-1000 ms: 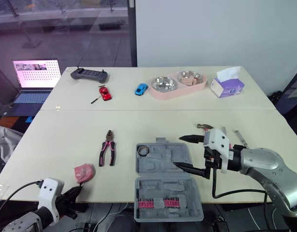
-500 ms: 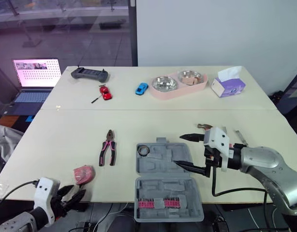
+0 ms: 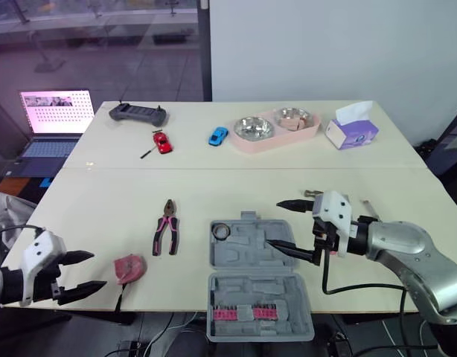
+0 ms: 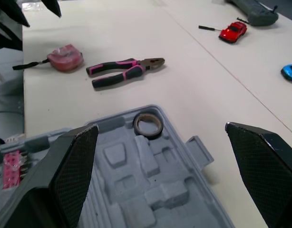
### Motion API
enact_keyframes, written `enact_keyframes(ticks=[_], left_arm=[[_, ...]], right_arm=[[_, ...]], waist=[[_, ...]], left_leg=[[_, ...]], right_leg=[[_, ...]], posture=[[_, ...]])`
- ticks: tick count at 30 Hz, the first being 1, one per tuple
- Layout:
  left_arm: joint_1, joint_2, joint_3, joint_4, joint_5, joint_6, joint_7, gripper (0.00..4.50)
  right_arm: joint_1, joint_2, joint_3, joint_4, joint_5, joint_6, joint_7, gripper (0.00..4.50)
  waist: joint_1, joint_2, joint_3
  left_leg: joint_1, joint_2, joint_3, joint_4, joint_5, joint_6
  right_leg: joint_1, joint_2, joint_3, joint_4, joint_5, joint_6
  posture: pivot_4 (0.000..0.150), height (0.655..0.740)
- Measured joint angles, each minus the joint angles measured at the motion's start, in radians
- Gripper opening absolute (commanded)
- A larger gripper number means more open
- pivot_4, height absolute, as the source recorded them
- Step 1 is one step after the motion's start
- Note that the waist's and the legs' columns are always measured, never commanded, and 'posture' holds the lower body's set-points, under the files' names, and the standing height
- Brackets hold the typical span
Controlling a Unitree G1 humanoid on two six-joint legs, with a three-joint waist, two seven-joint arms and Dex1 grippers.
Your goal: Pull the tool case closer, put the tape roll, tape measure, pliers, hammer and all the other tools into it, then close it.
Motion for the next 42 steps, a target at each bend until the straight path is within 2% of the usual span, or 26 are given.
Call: enact_keyframes(ticks=[4,7,12,21,24,27,28,29,37,42], left_arm=[[-0.176,-0.055,-0.098,0.238,0.048,-0.213,-0.134,4.46],[-0.281,-0.107,-0.147,0.371,0.080,-0.293,-0.166,4.46],[-0.327,-0.162,-0.189,0.448,0.100,-0.317,-0.178,4.46],[-0.364,-0.204,-0.229,0.584,0.175,-0.479,-0.124,4.46],[-0.365,-0.206,-0.243,0.595,0.195,-0.530,-0.099,4.46],[-0.365,-0.206,-0.246,0.598,0.199,-0.542,-0.096,3.63],[-0.365,-0.206,-0.246,0.598,0.199,-0.543,-0.097,3.14],[-0.365,-0.204,-0.246,0.598,0.198,-0.544,-0.102,2.92],[-0.326,-0.190,-0.246,0.545,0.159,-0.510,-0.166,2.93],[-0.269,-0.146,-0.240,0.259,0.077,-0.342,-0.187,2.93]], right_arm=[[-0.008,0.000,-0.003,0.011,-0.006,-0.001,-0.004,4.50],[0.000,-0.001,-0.006,0.008,-0.009,0.001,-0.009,4.50],[0.026,-0.005,-0.035,-0.019,-0.008,0.014,-0.027,4.50],[0.046,-0.020,-0.064,-0.048,0.003,0.044,-0.037,4.50],[0.049,-0.021,-0.073,-0.050,0.006,0.051,-0.037,4.50],[0.051,-0.021,-0.076,-0.050,0.006,0.054,-0.036,4.50],[0.051,-0.021,-0.076,-0.050,0.006,0.054,-0.036,4.50],[0.051,-0.021,-0.076,-0.050,0.006,0.055,-0.036,4.50],[0.050,-0.022,-0.076,-0.051,0.014,0.057,-0.016,4.50],[-0.013,-0.050,-0.095,-0.056,0.090,0.152,-0.016,4.50]], waist=[[0.001,0.000,0.000],[0.002,-0.001,0.000],[-0.001,-0.001,0.000],[0.003,-0.001,-0.001],[0.003,0.002,-0.003],[0.002,0.003,-0.004],[0.001,0.003,-0.004],[0.001,0.003,-0.004],[-0.001,0.003,-0.003],[0.002,0.001,-0.003]], left_leg=[[-0.003,0.000,0.000,0.000,0.002,0.002],[-0.003,0.000,-0.001,0.001,0.002,0.002],[-0.003,0.000,0.000,0.002,0.002,0.002],[-0.002,0.000,-0.001,0.003,0.003,0.001],[0.001,0.000,-0.001,0.003,0.003,0.001],[0.001,0.000,-0.001,0.003,0.003,0.001],[0.001,0.000,-0.001,0.003,0.003,0.001],[0.001,0.000,-0.001,0.003,0.003,0.002],[0.001,0.000,-0.001,0.003,0.003,0.002],[-0.001,0.001,-0.002,0.004,0.003,0.002]], right_leg=[[-0.005,0.000,0.000,0.002,0.003,0.003],[-0.005,0.001,0.000,0.003,0.003,0.003],[-0.004,0.001,0.000,0.004,0.003,0.003],[-0.003,0.001,0.000,0.006,0.004,0.003],[0.000,0.001,0.000,0.006,0.004,0.002],[0.000,0.001,0.000,0.006,0.004,0.003],[0.000,0.001,0.000,0.006,0.004,0.003],[0.000,0.001,0.000,0.006,0.004,0.003],[0.000,0.001,0.000,0.006,0.004,0.003],[-0.001,0.001,0.000,0.006,0.004,0.002]], posture=[[0.150,0.7370],[0.150,0.7370],[0.150,0.7370],[0.150,0.7370],[0.150,0.7370],[0.150,0.7370],[0.150,0.7370],[0.150,0.7370],[0.150,0.7370],[0.150,0.7370]])
